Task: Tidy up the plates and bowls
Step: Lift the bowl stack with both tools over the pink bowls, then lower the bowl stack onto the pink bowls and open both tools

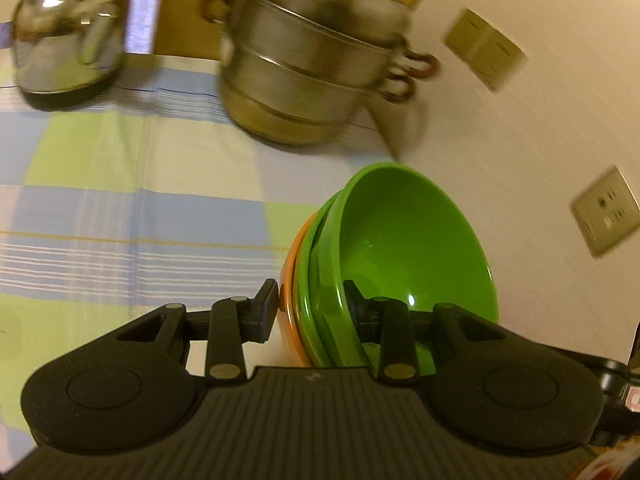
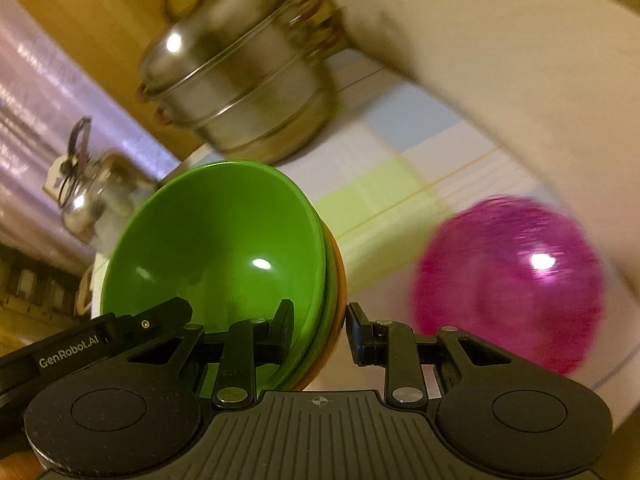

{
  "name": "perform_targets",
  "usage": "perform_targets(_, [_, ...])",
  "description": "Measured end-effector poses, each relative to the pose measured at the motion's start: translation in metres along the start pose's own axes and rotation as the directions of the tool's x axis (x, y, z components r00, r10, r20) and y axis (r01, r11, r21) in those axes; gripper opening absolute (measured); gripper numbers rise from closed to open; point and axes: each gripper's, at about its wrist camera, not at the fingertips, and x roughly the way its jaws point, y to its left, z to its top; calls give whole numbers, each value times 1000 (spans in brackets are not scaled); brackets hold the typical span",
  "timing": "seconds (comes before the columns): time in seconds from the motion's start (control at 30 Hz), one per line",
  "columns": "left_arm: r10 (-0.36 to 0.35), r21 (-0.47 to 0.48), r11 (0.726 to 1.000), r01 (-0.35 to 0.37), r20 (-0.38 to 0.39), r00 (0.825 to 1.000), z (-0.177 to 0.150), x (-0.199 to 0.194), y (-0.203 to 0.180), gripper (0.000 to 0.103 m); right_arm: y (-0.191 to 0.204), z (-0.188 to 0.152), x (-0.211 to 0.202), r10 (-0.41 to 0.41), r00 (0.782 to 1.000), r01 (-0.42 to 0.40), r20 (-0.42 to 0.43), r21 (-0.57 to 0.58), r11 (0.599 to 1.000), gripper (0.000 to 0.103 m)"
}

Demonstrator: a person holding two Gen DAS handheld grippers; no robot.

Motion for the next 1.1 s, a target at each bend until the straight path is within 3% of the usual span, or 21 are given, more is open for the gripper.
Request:
perform_targets(0.27, [-62,57,996,66,-66,996,-23,28,-63,29,-59,10,-38,-68,997,65,43,53,996,28])
perform_targets(0.5, [-75,85,993,85,-115,990,-36,54,-91,29,-96,13,-49,-109,993,104,54,81,991,28])
perform_targets(0.8, [-73,101,991,90,-163,984,-48,80,-106,29,-132,13,-48,-130,991,125,37,112,986,28])
perform_targets(1.1, [-58,113,990,80,-184,981,-50,93,-110,29,-143,16,-33,-135,991,132,17,126,983,28])
